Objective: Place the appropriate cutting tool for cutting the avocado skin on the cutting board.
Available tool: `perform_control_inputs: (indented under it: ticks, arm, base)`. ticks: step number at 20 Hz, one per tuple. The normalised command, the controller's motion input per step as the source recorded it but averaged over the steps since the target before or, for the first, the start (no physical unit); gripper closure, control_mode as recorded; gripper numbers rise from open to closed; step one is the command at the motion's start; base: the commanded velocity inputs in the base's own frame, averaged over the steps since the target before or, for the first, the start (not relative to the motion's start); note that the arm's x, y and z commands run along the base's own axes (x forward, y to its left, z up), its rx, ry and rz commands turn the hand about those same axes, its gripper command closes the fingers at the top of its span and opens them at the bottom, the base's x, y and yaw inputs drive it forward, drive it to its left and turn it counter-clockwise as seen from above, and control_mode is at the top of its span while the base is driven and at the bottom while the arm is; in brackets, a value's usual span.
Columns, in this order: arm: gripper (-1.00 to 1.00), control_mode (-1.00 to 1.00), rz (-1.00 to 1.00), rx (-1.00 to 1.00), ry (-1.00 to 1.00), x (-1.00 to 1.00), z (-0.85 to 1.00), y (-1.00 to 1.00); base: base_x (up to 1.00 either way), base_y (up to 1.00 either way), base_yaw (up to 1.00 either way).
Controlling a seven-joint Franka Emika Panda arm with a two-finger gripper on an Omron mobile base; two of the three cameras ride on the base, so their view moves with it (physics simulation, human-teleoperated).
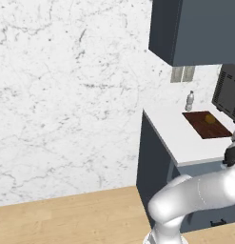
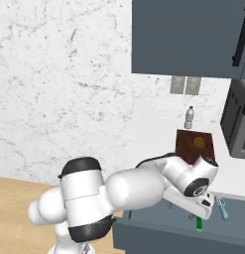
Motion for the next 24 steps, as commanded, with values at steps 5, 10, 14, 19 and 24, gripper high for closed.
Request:
perform_control_inputs:
  ticks: [5, 10, 14, 19, 24]
  arm:
    - [-1.0, -1.0, 0.0, 0.0, 0.0, 0.13, -0.61, -0.14]
    - [-1.0, -1.0, 0.0, 0.02, 0.0, 0.0, -0.74, -0.11]
    - [-1.0, -1.0, 0.0, 0.03, 0.02, -0.04, -0.61, -0.01]
    - [-1.0, -1.0, 0.0, 0.0, 0.1, -0.22, -0.15, 0.0]
    - [-1.0, -1.0, 0.0, 0.0, 0.17, -0.24, 0.0, 0.0]
  base:
    - [0.0, 0.0, 0.0]
    - [0.0, 0.0, 0.0]
    - [0.0, 0.0, 0.0]
    - [0.0, 0.0, 0.0]
    - [0.0, 0.0, 0.0]
